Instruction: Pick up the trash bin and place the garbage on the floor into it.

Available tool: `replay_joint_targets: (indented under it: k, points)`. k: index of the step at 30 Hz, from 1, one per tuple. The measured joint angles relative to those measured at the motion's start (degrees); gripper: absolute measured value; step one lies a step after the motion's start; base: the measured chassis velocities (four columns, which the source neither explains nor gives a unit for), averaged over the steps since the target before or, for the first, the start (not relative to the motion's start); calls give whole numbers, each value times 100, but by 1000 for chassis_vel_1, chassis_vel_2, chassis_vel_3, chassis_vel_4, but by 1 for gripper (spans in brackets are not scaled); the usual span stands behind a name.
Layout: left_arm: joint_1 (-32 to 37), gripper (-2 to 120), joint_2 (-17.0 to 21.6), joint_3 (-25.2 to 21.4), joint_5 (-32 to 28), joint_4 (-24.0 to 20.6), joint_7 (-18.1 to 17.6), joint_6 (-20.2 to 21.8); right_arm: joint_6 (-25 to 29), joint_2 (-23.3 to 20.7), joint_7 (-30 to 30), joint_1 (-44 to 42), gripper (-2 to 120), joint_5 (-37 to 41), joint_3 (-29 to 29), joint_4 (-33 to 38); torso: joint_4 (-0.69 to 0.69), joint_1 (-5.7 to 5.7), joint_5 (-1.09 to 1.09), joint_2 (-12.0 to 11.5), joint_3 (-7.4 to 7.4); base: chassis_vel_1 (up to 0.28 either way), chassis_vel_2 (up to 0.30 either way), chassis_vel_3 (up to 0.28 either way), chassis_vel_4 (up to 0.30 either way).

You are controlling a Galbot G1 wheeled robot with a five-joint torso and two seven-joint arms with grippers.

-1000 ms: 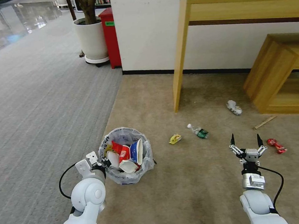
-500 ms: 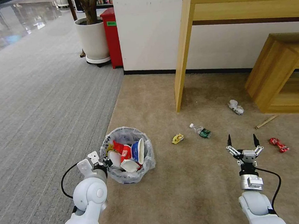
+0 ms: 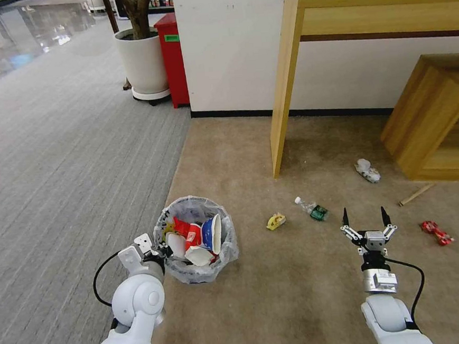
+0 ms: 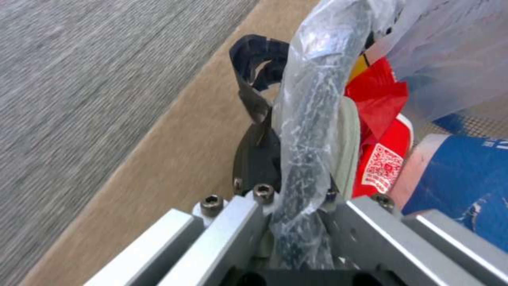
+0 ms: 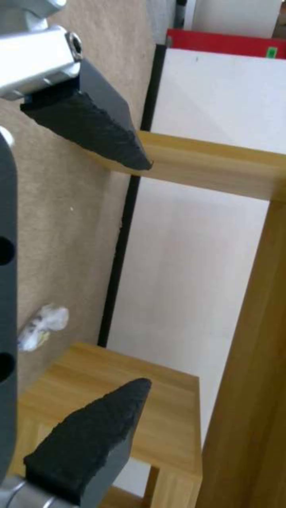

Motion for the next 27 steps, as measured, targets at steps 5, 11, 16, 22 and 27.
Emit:
replay_joint_targets:
  k: [5,11,16,22,27]
  points:
    - [1,0,-36,16,30,1,5,-8,24,-3,2,-3,100,0,-7,-2,-2,1,0,0,0,-210,212,193,-221]
    - [0,0,-38,19,38,2,5,-9,37,-2,3,0,100,-3,-21,-17,0,1,-1,0,0,-162,169,161,-155]
    - [-3,0,-34,19,35,2,5,-9,71,-24,16,13,100,-14,-92,-52,-2,2,0,0,0,-114,114,111,-125]
    - [-14,0,-39,38,33,12,5,-9,-273,-410,31,28,100,540,-730,-173,-1,1,0,0,-1,-28,38,42,-27]
    - [1,0,-27,47,32,13,2,-8,-911,-800,62,18,100,1968,-1517,-51,-2,0,0,0,-1,0,0,0,0]
